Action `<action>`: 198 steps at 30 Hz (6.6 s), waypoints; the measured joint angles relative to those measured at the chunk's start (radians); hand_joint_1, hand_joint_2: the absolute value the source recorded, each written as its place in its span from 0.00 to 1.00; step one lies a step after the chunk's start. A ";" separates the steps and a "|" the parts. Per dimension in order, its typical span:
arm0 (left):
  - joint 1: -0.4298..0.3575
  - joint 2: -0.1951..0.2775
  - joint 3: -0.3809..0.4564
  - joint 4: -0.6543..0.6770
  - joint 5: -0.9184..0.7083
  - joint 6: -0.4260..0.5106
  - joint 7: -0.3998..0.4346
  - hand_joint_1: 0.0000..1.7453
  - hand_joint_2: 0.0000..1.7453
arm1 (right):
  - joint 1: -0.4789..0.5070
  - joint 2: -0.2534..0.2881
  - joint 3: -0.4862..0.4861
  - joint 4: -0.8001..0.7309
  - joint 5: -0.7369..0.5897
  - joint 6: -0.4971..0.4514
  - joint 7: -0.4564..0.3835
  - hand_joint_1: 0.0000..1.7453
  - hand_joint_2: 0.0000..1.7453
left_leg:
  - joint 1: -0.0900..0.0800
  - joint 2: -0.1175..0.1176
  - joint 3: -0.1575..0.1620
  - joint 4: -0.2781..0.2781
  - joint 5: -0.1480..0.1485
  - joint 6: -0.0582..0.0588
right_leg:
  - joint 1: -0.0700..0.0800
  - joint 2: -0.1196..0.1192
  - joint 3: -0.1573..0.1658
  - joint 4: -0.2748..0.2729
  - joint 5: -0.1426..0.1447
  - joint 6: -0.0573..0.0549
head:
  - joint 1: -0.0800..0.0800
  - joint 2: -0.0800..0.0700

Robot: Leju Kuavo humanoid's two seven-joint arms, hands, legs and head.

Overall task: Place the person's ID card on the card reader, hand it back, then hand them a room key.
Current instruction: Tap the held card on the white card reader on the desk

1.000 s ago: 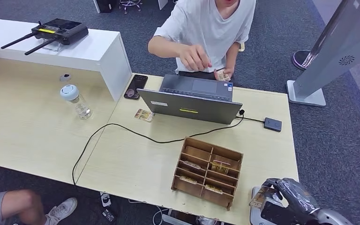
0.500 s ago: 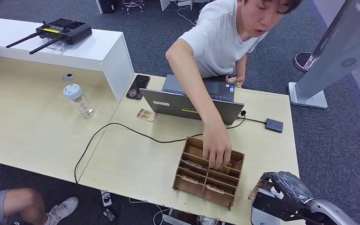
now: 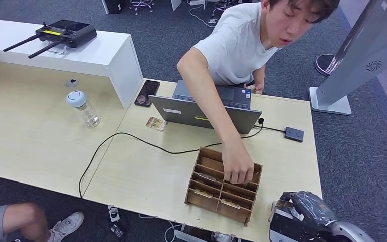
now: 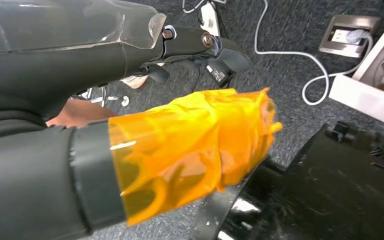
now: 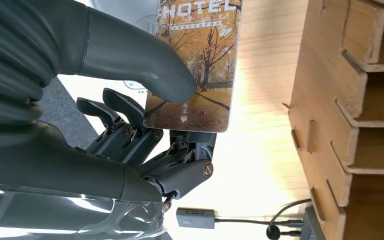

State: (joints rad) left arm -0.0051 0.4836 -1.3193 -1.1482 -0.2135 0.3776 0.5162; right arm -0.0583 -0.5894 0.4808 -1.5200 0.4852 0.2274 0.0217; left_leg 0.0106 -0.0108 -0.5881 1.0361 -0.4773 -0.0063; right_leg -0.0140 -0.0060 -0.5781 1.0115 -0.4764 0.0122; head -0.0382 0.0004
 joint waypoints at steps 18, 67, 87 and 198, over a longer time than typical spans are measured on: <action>0.039 -0.031 0.112 0.005 -0.084 -0.060 -0.013 0.00 0.00 | 0.067 -0.013 -0.047 -0.045 0.034 0.005 0.018 1.00 1.00 | 0.000 0.000 0.000 0.000 0.000 0.000 | 0.000 0.000 0.000 0.000 0.000 0.000 | 0.000 0.000; 0.080 -0.074 0.227 0.010 -0.169 -0.117 0.004 0.00 0.00 | 0.005 0.124 0.023 0.051 0.279 -0.038 0.159 1.00 1.00 | 0.000 0.000 0.000 0.000 0.000 0.000 | 0.000 0.000 0.001 0.000 0.000 0.000 | 0.000 0.000; 0.100 -0.077 0.244 0.010 -0.178 -0.126 -0.002 0.00 0.00 | 0.025 0.108 -0.041 0.017 0.183 -0.037 0.105 1.00 1.00 | 0.000 0.000 0.000 0.000 0.000 0.000 | 0.000 0.000 0.000 0.000 0.000 0.000 | 0.000 0.000; 0.141 -0.075 0.255 -0.021 -0.164 -0.083 0.046 0.00 0.00 | 0.089 0.082 -0.085 -0.198 0.301 -0.218 0.008 1.00 1.00 | 0.000 0.001 0.000 0.000 0.000 0.000 | 0.000 0.000 0.000 0.000 0.000 0.000 | 0.000 0.000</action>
State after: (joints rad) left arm 0.1357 0.4085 -1.0639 -1.1690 -0.3776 0.2943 0.5619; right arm 0.0305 -0.5073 0.3953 -1.7176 0.7858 0.0092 0.0301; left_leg 0.0107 -0.0100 -0.5885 1.0360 -0.4774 -0.0062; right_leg -0.0138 -0.0056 -0.5785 1.0116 -0.4763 0.0122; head -0.0381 0.0004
